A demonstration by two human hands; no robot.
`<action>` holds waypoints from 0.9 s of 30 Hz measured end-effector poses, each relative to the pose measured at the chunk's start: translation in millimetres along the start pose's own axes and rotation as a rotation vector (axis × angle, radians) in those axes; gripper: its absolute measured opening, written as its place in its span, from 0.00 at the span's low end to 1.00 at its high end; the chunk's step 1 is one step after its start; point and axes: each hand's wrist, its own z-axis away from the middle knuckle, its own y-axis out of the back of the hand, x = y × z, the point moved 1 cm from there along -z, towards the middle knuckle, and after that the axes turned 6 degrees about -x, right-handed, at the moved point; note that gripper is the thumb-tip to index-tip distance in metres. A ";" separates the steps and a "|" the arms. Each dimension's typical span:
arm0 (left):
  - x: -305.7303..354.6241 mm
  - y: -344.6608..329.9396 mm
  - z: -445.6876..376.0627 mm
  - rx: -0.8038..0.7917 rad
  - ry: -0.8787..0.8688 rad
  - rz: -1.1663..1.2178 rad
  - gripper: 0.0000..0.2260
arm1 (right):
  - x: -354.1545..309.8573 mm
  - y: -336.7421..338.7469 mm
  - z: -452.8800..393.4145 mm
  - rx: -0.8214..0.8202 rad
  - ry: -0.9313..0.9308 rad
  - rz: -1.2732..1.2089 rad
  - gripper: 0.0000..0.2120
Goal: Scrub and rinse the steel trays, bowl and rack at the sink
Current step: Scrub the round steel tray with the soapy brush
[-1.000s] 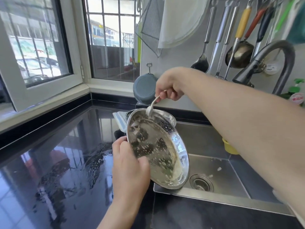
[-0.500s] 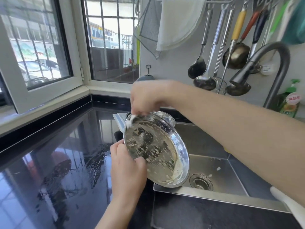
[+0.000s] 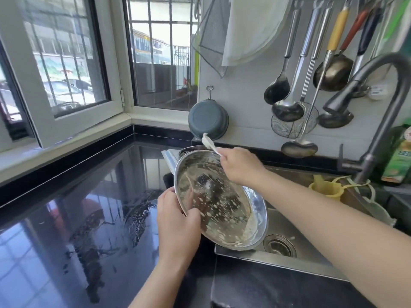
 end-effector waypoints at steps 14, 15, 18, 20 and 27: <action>-4.3 14.7 -10.1 -0.162 0.230 0.476 0.08 | -14.9 -11.2 53.3 -0.293 0.395 -0.098 0.19; -1.6 15.5 -10.1 -0.171 0.294 0.632 0.08 | -13.5 -9.7 56.2 -0.305 0.389 -0.095 0.19; 2.5 19.4 -12.3 -0.138 0.461 0.839 0.14 | -11.0 -7.1 65.5 -0.356 0.384 -0.093 0.19; 3.9 23.9 -13.2 -0.148 0.546 0.865 0.23 | -10.2 -7.0 73.7 -0.399 0.398 -0.083 0.19; 1.7 25.7 -16.1 -0.133 0.604 0.662 0.07 | 4.4 -3.1 108.6 -0.490 0.422 -0.030 0.18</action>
